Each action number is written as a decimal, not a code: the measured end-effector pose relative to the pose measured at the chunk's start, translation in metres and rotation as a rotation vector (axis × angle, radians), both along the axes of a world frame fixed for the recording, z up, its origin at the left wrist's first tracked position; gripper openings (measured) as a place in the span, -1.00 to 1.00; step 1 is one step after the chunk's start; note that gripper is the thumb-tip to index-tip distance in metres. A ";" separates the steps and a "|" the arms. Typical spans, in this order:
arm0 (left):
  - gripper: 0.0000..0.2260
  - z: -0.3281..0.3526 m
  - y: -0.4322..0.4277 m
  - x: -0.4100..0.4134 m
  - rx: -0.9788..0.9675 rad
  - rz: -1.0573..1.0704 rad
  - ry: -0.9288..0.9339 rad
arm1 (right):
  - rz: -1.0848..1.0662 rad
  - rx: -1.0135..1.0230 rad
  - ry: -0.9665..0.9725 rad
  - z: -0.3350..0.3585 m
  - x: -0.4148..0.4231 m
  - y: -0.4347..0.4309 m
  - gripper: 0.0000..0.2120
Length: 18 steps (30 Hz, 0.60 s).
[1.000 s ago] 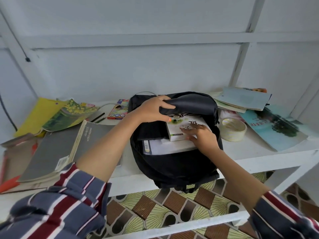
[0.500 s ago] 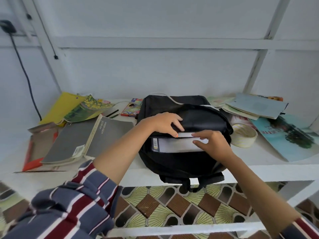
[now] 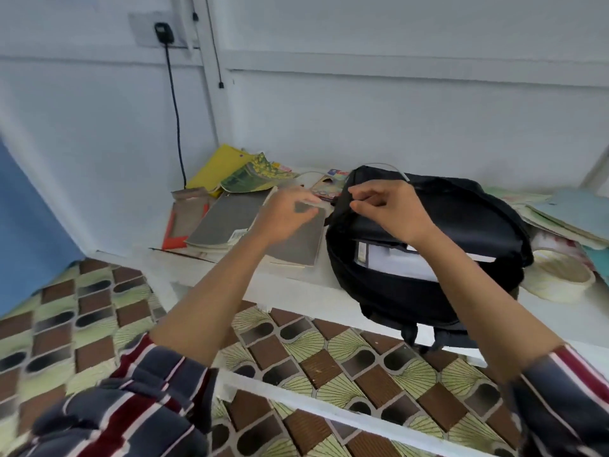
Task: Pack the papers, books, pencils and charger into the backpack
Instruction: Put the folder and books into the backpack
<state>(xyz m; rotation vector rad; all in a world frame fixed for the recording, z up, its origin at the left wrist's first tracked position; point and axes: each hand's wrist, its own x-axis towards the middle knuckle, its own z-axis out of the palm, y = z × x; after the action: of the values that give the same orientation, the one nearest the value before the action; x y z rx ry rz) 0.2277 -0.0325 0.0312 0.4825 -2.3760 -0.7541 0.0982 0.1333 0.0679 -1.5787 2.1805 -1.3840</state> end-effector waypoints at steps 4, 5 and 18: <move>-0.83 -0.008 -0.035 0.046 0.073 0.169 -0.031 | 0.110 0.035 -0.002 0.006 0.012 -0.062 -0.79; -0.83 -0.008 -0.044 0.054 0.094 0.214 -0.036 | 0.130 0.048 -0.001 0.008 0.014 -0.079 -0.79; -0.64 -0.013 -0.220 0.060 0.194 0.458 -0.137 | 0.089 0.249 0.014 -0.015 -0.024 -0.309 -0.66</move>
<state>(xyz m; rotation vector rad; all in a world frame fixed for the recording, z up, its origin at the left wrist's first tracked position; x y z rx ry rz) 0.2880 -0.2525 0.0177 1.1452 -2.1946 -0.7546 0.0744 -0.1757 0.0532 -1.5748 2.1612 -1.0339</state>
